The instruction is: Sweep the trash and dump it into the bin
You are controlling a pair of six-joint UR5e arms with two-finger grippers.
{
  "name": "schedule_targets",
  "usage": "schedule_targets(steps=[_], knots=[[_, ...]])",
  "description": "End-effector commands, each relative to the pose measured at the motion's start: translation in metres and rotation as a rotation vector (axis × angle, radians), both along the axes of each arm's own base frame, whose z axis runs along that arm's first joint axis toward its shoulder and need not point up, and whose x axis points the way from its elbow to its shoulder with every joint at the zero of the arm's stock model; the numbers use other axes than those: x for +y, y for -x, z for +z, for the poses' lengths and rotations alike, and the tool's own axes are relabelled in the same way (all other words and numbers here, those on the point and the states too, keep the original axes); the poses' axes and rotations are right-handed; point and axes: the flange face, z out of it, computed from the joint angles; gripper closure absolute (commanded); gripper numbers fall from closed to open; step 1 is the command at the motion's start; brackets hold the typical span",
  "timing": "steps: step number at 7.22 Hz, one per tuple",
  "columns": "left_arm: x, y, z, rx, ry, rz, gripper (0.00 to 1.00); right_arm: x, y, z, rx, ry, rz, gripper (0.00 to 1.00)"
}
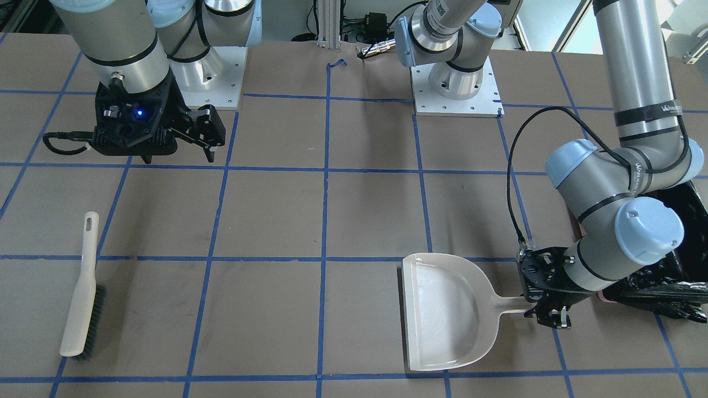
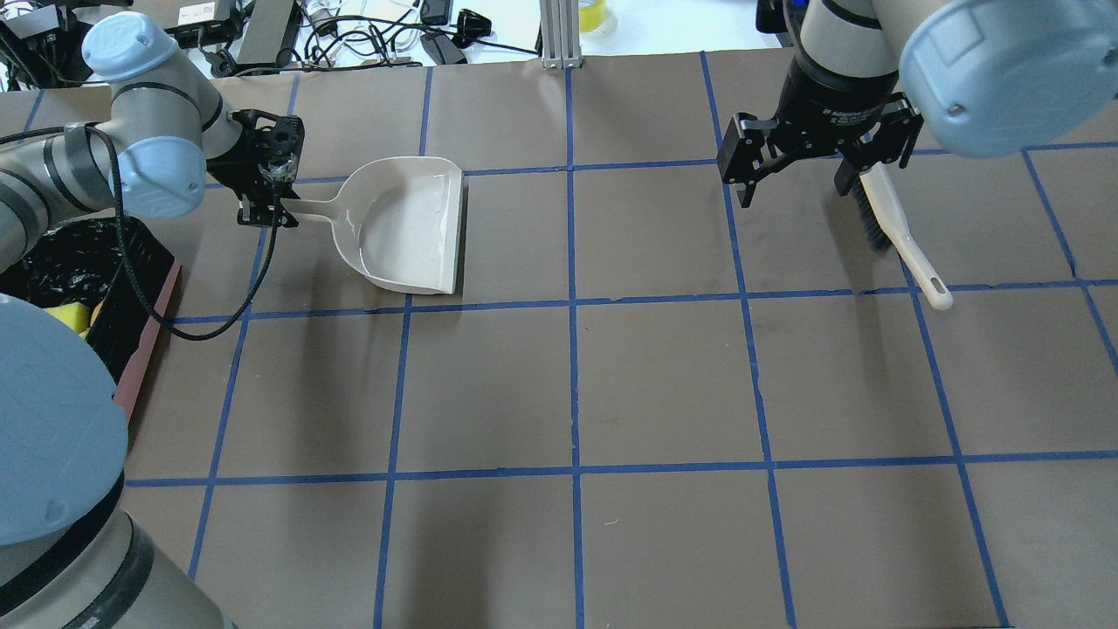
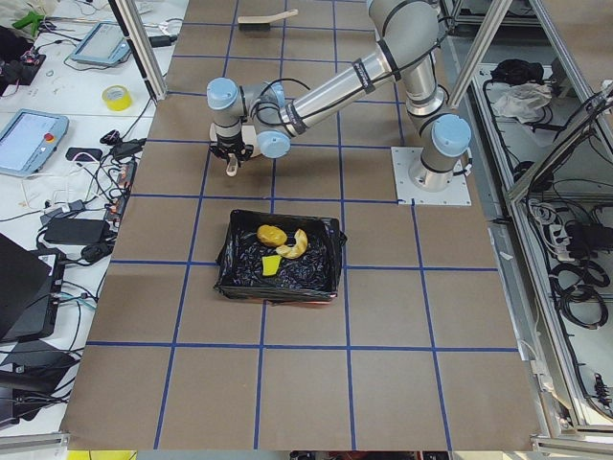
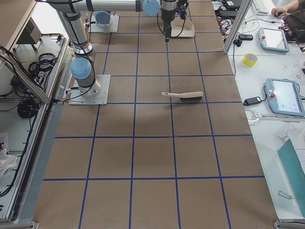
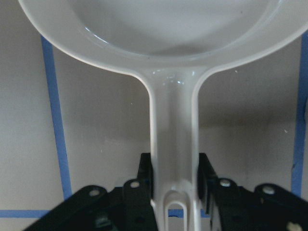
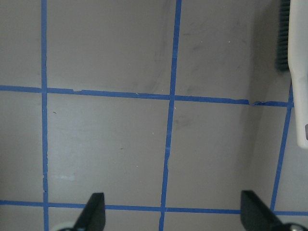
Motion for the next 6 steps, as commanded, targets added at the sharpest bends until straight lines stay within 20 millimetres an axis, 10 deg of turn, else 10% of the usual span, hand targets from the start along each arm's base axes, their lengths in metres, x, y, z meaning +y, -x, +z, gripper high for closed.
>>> schedule_targets(steps=[1,2,3,6], knots=[[0.0,0.0,-0.001,0.0,0.0,0.005,1.0,0.004,0.0,-0.01,-0.001,-0.022,0.006,0.0],[0.0,0.0,-0.002,0.006,-0.003,0.018,0.27,0.002,0.0,-0.012,-0.001,-0.022,0.004,0.0],[0.001,0.002,-0.002,0.009,-0.004,0.021,0.0,0.001,0.0,-0.013,-0.004,-0.023,0.001,0.0],[0.007,0.039,0.038,-0.005,0.039,0.044,0.0,0.009,-0.005,0.0,-0.065,-0.004,-0.011,0.0]])
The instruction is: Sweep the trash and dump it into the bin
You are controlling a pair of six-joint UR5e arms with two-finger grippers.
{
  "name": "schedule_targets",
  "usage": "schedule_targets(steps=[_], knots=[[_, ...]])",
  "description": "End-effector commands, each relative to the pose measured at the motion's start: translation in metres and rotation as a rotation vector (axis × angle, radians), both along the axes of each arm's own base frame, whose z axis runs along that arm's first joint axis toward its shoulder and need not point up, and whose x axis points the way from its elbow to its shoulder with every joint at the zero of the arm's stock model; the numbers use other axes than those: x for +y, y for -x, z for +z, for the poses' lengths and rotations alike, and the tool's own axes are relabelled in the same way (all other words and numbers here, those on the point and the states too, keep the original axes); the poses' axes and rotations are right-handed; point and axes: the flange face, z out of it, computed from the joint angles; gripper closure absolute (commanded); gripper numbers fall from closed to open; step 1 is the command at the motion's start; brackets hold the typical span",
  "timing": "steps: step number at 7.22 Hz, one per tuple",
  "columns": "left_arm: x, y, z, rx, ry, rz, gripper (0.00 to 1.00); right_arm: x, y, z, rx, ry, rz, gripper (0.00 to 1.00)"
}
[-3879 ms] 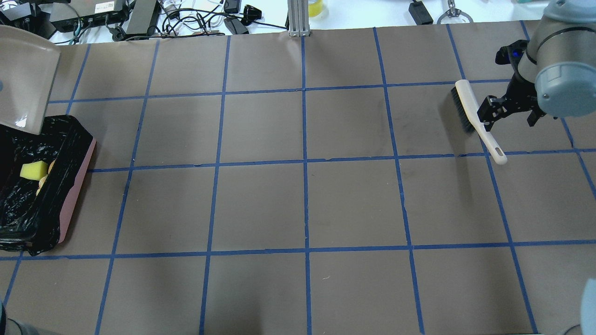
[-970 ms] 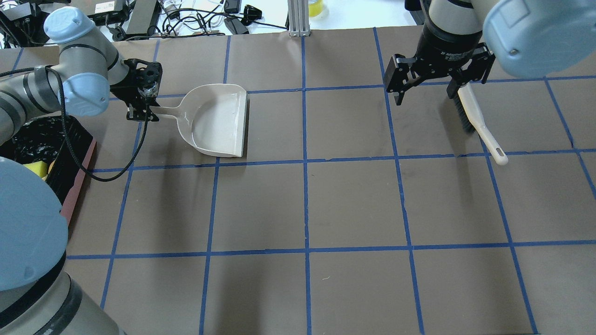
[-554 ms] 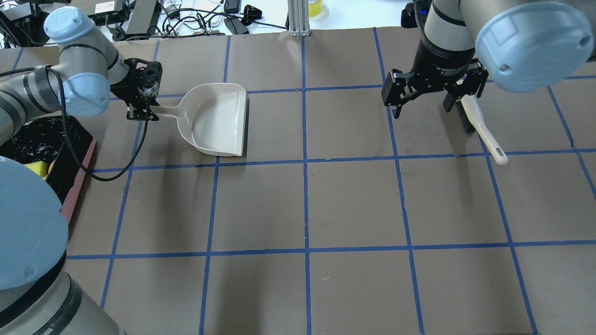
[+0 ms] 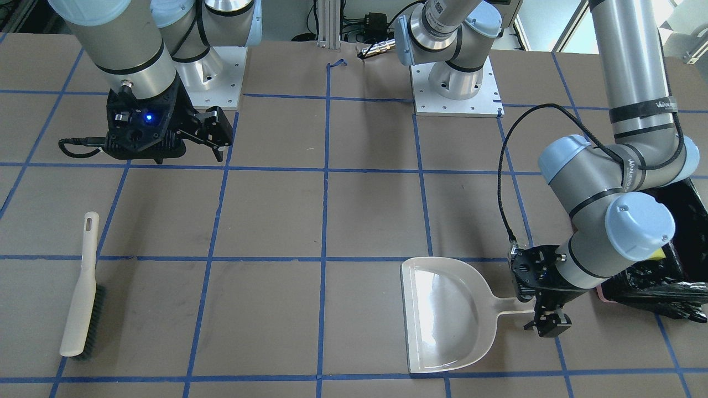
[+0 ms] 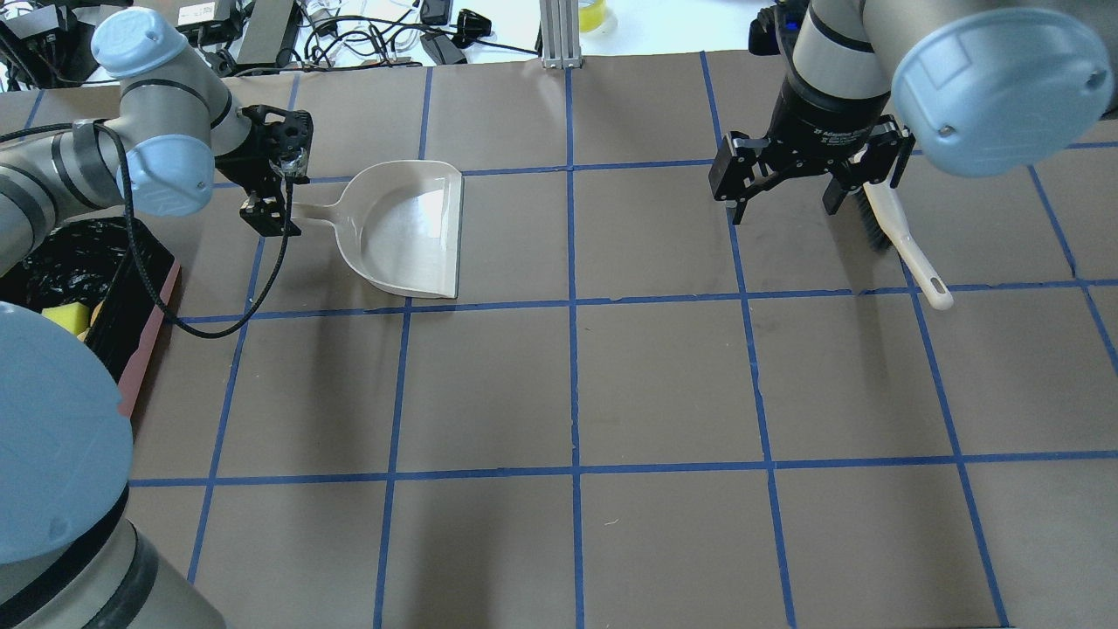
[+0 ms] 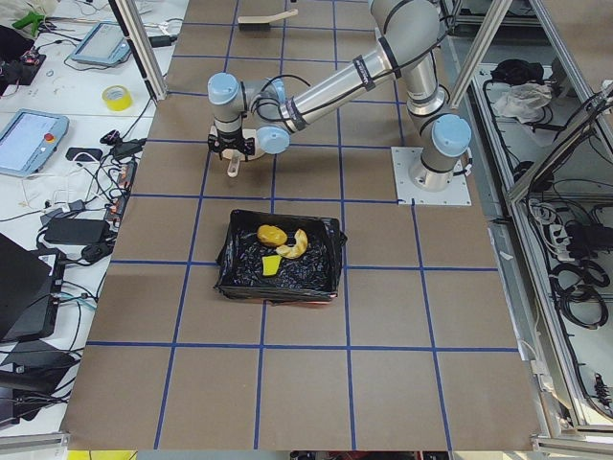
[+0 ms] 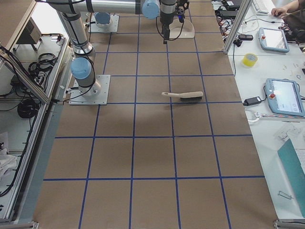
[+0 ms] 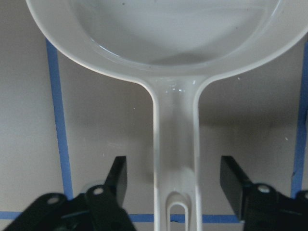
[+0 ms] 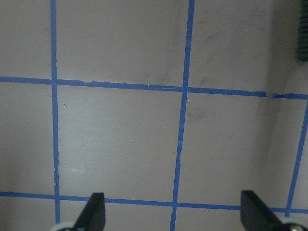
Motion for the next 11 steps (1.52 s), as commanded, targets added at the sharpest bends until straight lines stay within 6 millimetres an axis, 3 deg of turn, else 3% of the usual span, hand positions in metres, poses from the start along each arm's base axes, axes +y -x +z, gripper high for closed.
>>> schedule_targets(steps=[1,2,4,6,9,11], knots=[[0.021,0.023,0.044,-0.002,0.0,0.03,0.0,0.008,0.003,0.013,-0.002,0.028,0.001,0.0],[0.047,0.029,0.07,0.017,-0.102,0.139,0.0,0.014,0.001,0.021,-0.001,0.04,-0.006,0.0],[0.107,0.042,0.142,0.024,-0.191,0.479,0.0,0.014,0.004,0.02,0.003,0.033,0.001,0.0],[0.157,0.051,0.183,0.035,-0.148,0.817,0.0,0.014,0.005,0.02,0.019,0.032,0.005,0.0],[0.17,0.05,0.216,0.062,-0.077,1.409,0.0,0.014,0.006,0.019,0.024,0.034,0.046,0.0],[0.178,0.05,0.223,0.054,-0.07,1.649,0.0,0.014,0.006,0.019,0.024,0.031,0.048,0.0]])
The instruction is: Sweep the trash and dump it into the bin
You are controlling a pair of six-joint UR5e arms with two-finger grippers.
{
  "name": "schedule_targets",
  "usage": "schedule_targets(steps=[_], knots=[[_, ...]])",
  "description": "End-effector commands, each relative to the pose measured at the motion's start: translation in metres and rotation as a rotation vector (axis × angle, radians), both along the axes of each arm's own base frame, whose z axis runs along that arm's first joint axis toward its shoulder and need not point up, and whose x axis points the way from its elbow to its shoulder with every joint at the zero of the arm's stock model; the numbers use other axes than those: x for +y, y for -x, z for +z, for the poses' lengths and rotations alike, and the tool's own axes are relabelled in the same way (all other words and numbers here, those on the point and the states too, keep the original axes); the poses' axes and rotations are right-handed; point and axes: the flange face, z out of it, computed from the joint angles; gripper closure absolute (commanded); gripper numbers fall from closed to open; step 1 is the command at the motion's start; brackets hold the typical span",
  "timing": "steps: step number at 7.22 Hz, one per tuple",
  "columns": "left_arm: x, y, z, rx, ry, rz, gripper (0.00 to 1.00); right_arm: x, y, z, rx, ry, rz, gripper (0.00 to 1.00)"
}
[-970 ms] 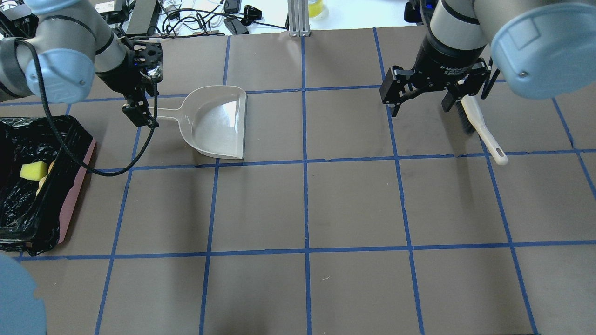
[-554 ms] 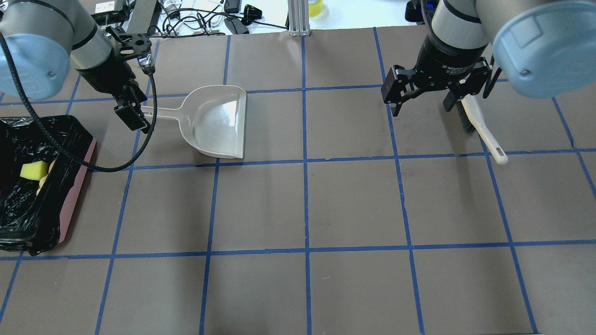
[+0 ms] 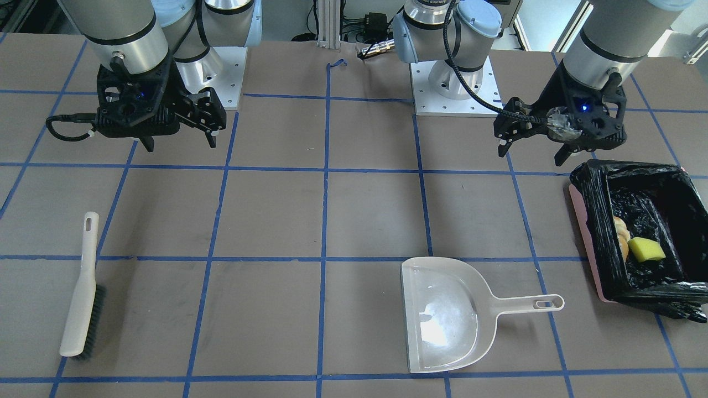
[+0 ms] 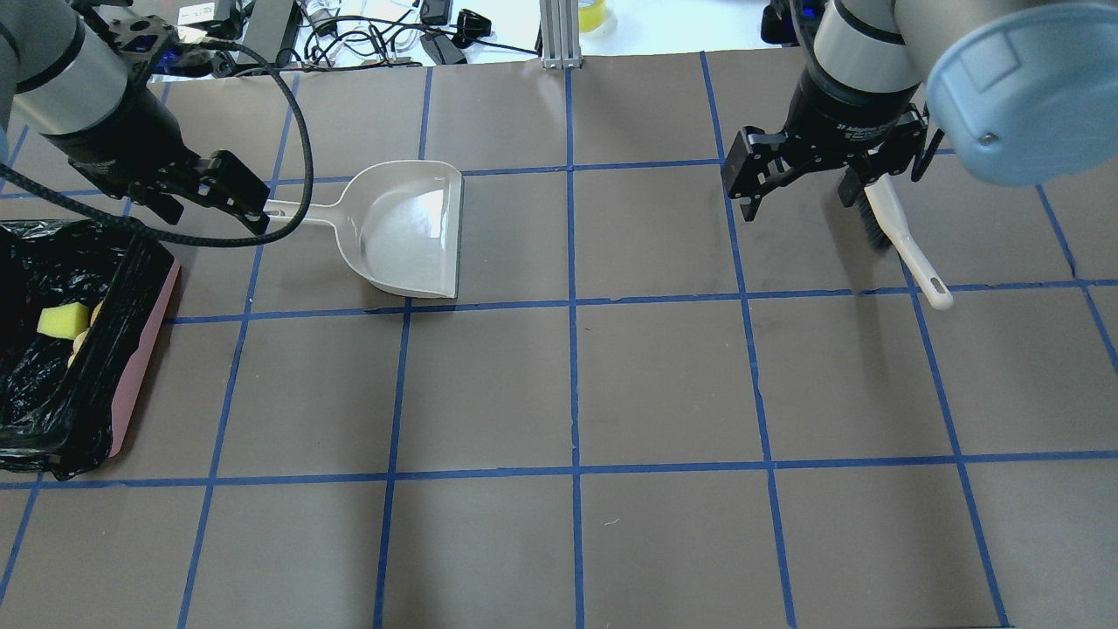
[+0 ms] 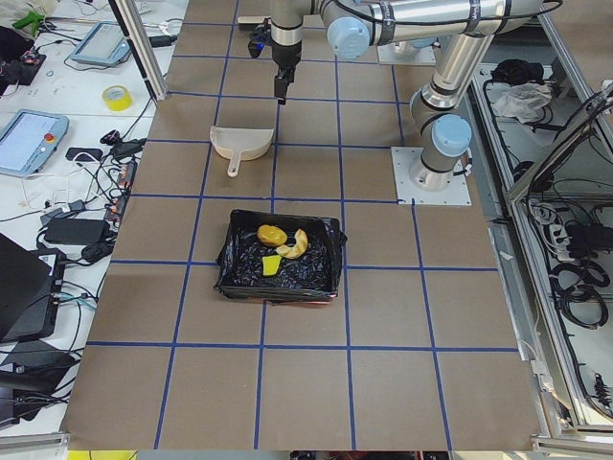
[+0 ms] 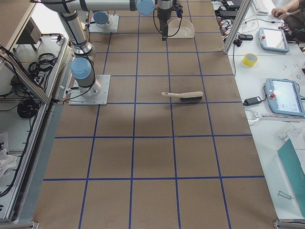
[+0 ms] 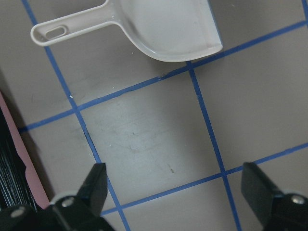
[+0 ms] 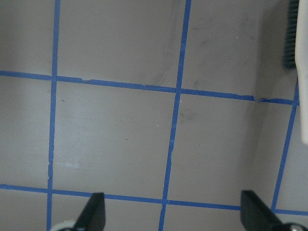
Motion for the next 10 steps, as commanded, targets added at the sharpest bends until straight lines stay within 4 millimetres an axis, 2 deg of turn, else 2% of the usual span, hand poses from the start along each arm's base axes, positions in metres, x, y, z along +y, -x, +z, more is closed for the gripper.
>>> schedule_targets(steps=[1,2,4,5,10], knots=[[0.009,0.002,0.011,-0.001,0.012,0.239,0.0,0.0,0.0,0.0,-0.001,-0.002,0.002,0.0],[0.01,0.005,0.013,0.001,0.017,0.248,0.0,0.0,0.0,-0.001,-0.001,-0.003,0.002,0.0],[0.014,0.057,0.01,-0.001,0.02,0.174,0.0,-0.001,0.0,-0.001,-0.002,0.001,0.002,0.0],[0.017,0.066,0.013,0.001,0.026,0.157,0.0,-0.001,0.0,0.0,0.0,0.003,0.002,0.0],[0.019,0.066,0.014,0.006,0.024,0.132,0.0,-0.002,0.001,-0.001,0.0,0.007,0.002,0.0]])
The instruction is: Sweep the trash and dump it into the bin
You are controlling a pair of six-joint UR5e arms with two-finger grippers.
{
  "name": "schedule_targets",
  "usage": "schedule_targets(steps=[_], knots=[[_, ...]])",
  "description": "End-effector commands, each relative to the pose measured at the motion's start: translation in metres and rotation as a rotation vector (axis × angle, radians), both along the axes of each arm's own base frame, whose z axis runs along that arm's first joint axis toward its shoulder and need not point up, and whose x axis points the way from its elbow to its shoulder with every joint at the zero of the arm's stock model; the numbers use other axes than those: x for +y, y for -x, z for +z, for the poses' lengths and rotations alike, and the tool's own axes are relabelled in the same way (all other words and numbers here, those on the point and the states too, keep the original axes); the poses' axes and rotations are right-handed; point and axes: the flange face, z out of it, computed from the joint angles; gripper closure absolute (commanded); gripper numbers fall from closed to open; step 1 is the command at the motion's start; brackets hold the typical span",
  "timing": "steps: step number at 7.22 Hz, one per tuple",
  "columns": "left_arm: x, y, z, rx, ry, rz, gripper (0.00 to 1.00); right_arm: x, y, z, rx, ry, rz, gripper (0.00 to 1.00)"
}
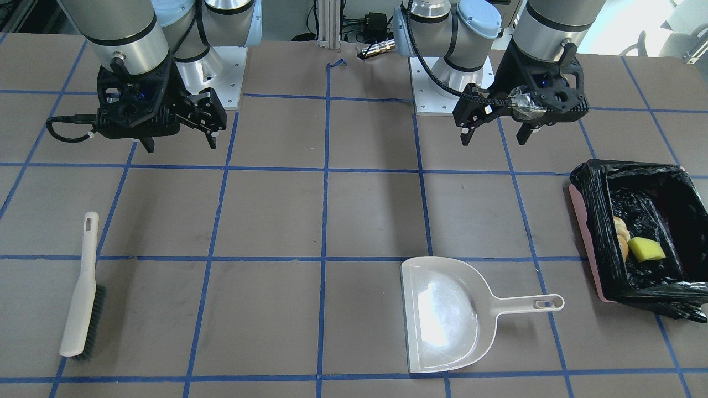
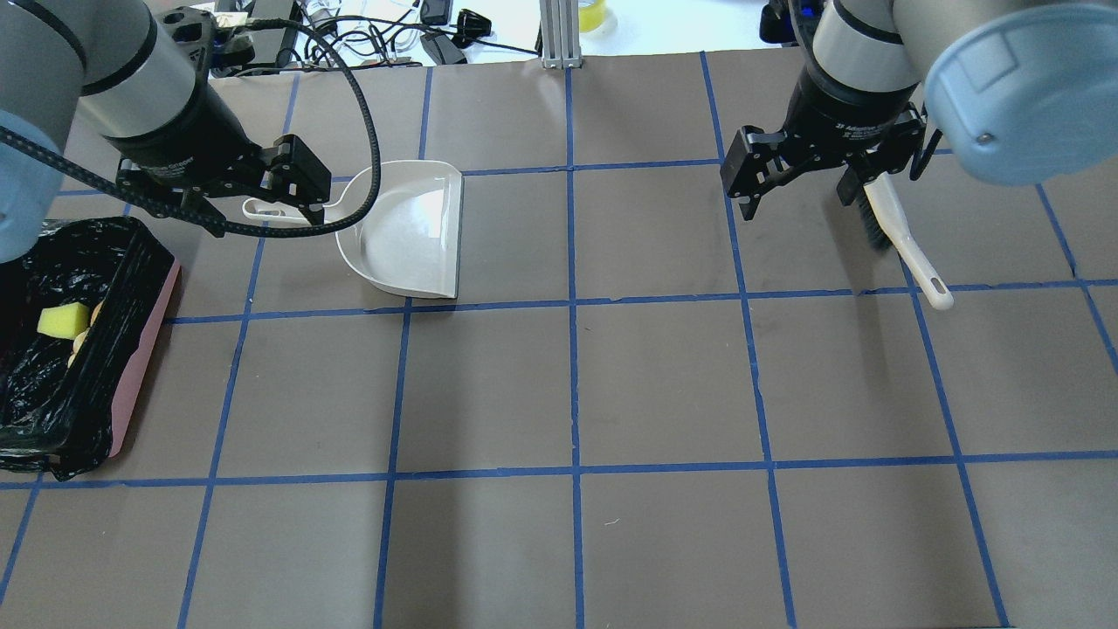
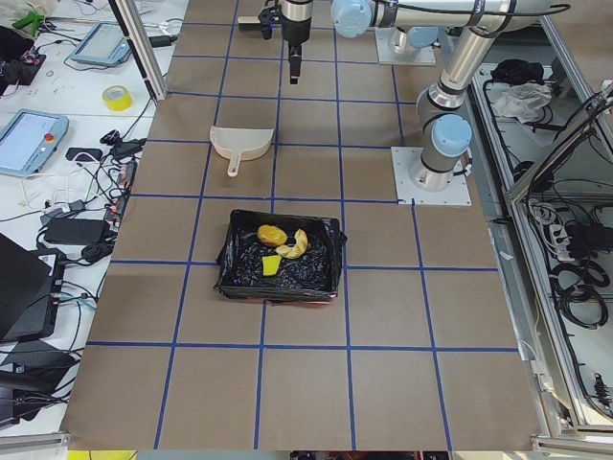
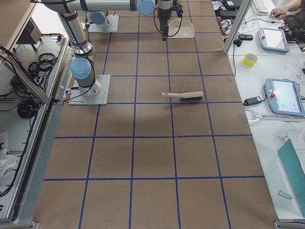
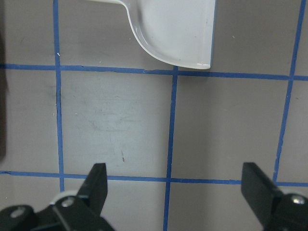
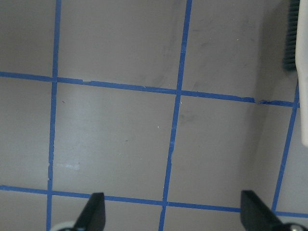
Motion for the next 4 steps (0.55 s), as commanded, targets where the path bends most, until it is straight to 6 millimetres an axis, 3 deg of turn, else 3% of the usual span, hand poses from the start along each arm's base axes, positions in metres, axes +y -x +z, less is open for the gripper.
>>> schedule_targets(steps=[1,4], knots=[[-0.0001,-0.0005,0.0001,-0.001,0.001,-0.002,0.0,-0.0001,0.0007,0.0007,0.001,0.004,0.0,0.0],[0.0033,-0.0004,-0.0003,-0.001,-0.001,-0.004,0.0,-0.0009,0.0005,0.0003,-0.001,0.005,0.0,0.0]])
